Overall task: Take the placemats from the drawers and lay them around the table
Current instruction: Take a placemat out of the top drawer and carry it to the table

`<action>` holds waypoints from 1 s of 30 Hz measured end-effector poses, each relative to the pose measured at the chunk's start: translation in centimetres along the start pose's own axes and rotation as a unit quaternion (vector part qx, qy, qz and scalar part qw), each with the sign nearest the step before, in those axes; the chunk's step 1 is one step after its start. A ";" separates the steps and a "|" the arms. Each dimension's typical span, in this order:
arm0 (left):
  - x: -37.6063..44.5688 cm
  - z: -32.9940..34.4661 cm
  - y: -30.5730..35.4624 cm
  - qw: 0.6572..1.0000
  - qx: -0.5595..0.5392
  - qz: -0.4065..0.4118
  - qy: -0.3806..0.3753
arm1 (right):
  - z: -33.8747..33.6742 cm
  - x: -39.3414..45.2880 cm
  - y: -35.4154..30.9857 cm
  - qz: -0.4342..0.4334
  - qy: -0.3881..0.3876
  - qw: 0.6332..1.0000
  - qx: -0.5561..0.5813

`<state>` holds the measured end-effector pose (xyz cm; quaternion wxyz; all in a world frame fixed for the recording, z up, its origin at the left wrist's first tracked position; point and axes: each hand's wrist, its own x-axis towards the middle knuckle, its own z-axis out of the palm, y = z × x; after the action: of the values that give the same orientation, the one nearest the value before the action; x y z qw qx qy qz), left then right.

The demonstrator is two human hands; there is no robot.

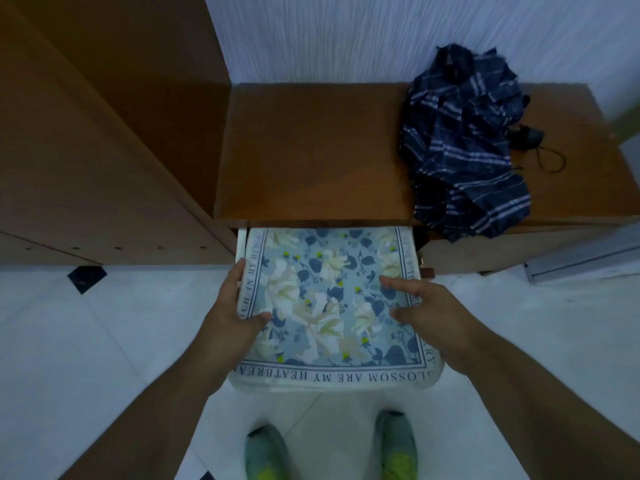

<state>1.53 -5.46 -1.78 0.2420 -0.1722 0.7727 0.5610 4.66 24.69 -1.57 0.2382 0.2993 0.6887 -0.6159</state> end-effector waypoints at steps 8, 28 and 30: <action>-8.7 -4.0 10.4 0.998 0.009 0.039 -0.050 | -1.4 -10.7 -8.7 -0.029 0.018 0.999 -0.030; -41.5 -13.6 44.2 0.946 -0.011 0.302 0.113 | -9.3 -47.8 -36.0 -0.379 0.114 0.918 -0.036; -44.0 -13.6 45.0 0.941 -0.021 0.321 0.102 | -9.8 -49.1 -37.1 -0.398 0.107 0.909 -0.056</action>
<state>11.11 -4.64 61.95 -0.0346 0.0236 0.7953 0.6048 13.65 26.22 60.06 -0.0858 0.0504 0.8055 -0.5842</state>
